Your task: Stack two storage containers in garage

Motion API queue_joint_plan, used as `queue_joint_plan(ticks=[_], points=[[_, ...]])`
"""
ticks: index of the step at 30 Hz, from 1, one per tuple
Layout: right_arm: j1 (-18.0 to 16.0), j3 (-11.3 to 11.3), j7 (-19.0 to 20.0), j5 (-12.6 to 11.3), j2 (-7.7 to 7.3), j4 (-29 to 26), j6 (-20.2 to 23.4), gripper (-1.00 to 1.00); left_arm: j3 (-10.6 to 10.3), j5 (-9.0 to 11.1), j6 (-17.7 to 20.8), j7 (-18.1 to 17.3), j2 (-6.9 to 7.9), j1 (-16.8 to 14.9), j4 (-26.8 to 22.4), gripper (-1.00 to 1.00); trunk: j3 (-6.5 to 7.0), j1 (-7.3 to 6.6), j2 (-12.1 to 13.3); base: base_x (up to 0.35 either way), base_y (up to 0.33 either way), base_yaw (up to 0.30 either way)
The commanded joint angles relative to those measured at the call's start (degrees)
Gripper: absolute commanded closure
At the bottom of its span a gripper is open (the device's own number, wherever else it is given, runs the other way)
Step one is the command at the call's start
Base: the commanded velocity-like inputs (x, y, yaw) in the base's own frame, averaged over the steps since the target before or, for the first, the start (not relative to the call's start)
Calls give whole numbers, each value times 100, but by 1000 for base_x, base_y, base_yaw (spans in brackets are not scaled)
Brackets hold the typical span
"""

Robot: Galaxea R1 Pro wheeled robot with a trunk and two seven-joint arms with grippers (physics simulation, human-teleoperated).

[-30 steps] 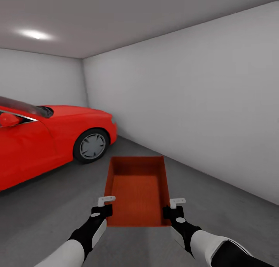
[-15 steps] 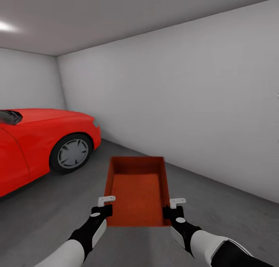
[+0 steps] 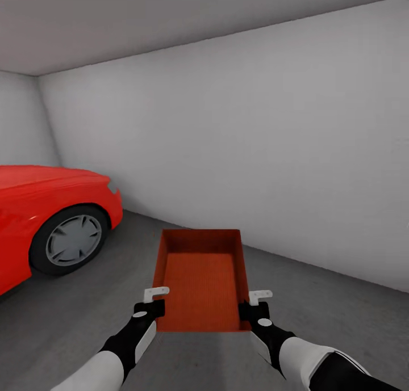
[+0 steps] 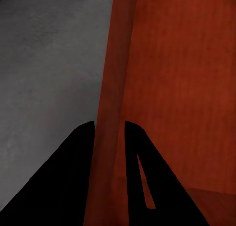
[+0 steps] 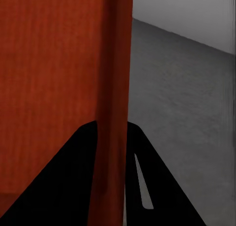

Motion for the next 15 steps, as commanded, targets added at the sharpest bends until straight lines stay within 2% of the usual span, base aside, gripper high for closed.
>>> queue_joint_plan(ticks=[1,15], points=[[-5,-420,-7,59,-114,-20,9,100,387,85,35,56,135,-5,-21,100,-9,4,-7,306,202,-284],[-5,-420,-7,59,-114,-20,9,100,387,85,35,56,136,-3,-21,100,-9,4,-7,305,202,-284]])
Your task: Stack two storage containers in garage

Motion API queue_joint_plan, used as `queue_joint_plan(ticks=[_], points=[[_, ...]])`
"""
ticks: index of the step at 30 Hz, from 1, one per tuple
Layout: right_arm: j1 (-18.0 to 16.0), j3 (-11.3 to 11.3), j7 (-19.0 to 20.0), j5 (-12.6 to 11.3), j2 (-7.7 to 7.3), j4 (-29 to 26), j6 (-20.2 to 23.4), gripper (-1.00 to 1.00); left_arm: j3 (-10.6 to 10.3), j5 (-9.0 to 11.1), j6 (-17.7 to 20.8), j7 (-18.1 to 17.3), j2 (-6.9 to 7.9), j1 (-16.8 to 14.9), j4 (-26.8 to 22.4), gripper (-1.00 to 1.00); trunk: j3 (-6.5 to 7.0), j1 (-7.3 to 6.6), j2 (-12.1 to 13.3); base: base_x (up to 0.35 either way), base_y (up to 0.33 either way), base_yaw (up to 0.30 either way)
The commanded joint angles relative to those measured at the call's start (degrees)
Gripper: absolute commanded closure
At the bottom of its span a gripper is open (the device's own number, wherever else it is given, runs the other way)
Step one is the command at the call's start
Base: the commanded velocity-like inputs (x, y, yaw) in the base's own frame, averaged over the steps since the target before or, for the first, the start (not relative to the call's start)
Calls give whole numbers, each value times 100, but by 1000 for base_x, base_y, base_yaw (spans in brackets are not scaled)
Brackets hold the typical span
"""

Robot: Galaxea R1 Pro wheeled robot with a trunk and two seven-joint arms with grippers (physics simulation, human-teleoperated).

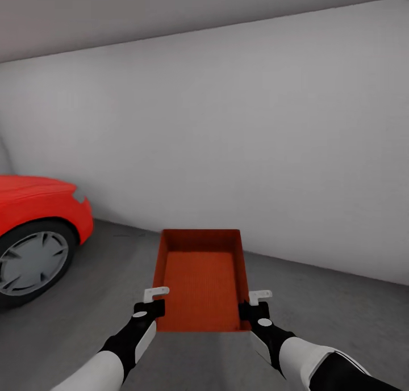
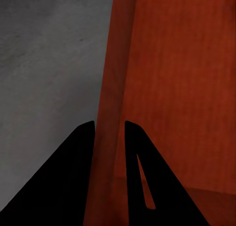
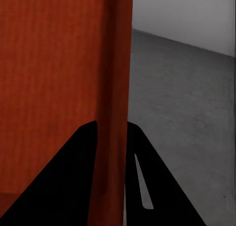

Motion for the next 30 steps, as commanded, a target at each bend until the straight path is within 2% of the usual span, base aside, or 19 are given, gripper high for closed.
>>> queue_joint_plan(ticks=[1,14,26,27,28,30], points=[[-5,-420,-7,59,-114,-20,10,100,387,85,35,56,135,-3,-21,100,-9,4,-7,305,203,-284],[-5,-420,-7,59,-114,-20,10,100,387,85,35,56,135,-2,-21,100,-9,4,-7,305,204,-276],[-5,-420,-7,60,-114,-20,10,100,387,85,35,56,135,-2,-21,100,-9,4,-7,304,207,-29],[-5,14,-7,-75,-31,-20,10,100,3,85,35,56,37,-3,-13,100,-9,4,-7,0,0,0],[-7,205,-13,-184,-27,-13,3,100,-2,86,35,56,47,-2,-9,100,-9,4,-7,0,0,0],[-8,314,-17,-258,-26,-7,-1,100,25,88,35,56,41,-2,-6,100,-9,4,-7,0,0,0]])
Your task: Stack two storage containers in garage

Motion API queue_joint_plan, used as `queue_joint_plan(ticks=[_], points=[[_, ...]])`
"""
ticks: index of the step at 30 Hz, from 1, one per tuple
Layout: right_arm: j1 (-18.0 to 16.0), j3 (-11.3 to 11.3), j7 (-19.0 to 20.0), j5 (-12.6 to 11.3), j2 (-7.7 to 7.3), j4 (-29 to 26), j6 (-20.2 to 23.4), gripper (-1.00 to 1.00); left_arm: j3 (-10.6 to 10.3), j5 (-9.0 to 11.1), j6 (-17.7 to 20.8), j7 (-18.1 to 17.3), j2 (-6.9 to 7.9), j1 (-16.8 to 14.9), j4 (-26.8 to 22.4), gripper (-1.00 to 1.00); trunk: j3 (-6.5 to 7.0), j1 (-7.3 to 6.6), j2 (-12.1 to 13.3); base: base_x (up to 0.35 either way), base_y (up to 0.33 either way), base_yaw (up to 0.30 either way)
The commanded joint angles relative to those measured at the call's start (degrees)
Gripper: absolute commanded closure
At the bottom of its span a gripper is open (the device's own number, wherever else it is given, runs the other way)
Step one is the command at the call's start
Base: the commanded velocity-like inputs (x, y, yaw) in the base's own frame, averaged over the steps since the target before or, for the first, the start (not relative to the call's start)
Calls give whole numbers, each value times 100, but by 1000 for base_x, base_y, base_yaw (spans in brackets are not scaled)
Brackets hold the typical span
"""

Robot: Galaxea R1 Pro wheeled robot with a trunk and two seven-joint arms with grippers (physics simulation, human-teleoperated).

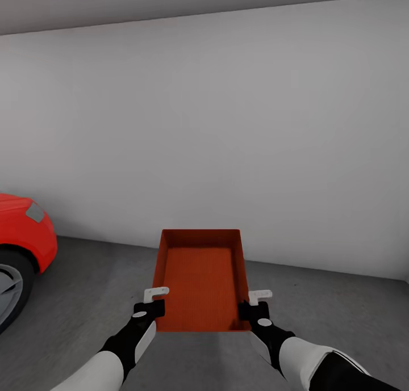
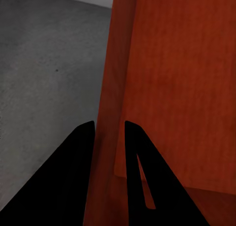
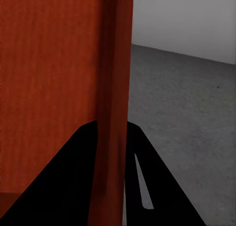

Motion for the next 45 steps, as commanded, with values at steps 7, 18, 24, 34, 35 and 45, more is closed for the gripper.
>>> queue_joint_plan(ticks=[7,18,24,34,35,45], points=[[-8,212,-29,-201,17,3,-20,100,-21,89,34,57,53,-3,0,100,-9,1,-8,70,0,0],[-8,721,-29,-702,12,4,-18,100,-13,89,34,56,50,-3,2,100,-9,1,-8,310,0,0],[-8,875,-29,-854,12,4,-19,100,-15,89,34,57,50,-3,0,100,-9,1,-8,321,0,0],[-8,-405,-29,177,12,4,-21,100,144,89,34,58,116,-3,2,100,-9,1,-8,321,73,0],[-8,-405,-29,176,12,4,-21,100,146,89,34,58,117,-3,0,100,-9,1,-8,321,152,0],[-8,-405,-29,166,20,4,-21,100,141,89,34,58,115,-3,0,100,-9,1,-8,321,161,-130]])
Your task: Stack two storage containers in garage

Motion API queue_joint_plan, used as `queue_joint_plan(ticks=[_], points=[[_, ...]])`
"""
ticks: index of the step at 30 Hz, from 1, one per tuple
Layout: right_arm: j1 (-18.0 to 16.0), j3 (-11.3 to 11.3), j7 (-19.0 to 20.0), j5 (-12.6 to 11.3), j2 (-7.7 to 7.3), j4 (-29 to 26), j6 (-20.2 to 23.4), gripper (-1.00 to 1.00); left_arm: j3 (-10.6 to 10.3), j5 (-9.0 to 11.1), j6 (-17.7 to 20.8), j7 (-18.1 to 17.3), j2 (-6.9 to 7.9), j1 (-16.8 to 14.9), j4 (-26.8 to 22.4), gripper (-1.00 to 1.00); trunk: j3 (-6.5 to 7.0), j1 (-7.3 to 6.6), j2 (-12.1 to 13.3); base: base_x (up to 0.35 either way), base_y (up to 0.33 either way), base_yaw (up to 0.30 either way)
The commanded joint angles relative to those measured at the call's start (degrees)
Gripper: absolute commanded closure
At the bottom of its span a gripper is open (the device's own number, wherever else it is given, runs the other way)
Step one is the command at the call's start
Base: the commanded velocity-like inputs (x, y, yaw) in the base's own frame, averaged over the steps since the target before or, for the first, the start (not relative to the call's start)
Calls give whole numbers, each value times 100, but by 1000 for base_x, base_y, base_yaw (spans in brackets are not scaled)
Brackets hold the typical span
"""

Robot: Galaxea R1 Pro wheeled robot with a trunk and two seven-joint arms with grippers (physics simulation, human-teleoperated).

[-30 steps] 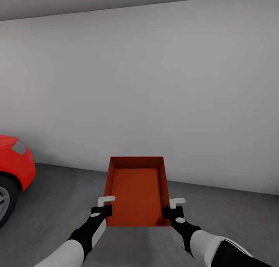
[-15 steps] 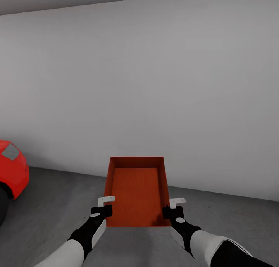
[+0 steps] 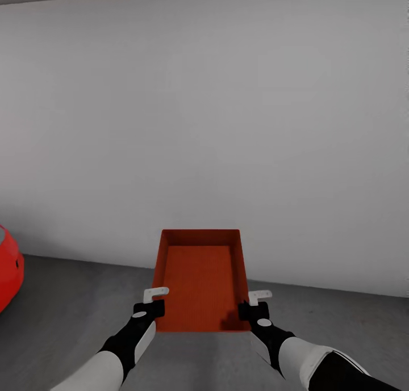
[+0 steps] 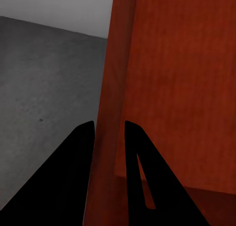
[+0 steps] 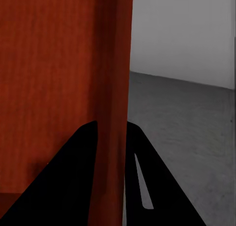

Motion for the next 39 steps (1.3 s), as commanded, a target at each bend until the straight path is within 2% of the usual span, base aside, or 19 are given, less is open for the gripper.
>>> queue_joint_plan(ticks=[1,9,39], points=[[-6,-272,-14,52,1,-22,-3,100,156,83,37,68,103,-1,-9,100,-9,4,-6,321,163,-234],[-6,-272,-14,51,2,-22,-3,100,159,83,37,68,110,-1,-10,100,-9,4,-6,321,150,-135],[-6,-272,-14,51,-7,-22,-2,100,158,83,37,68,121,-1,-10,100,-9,4,-6,321,78,-1]])
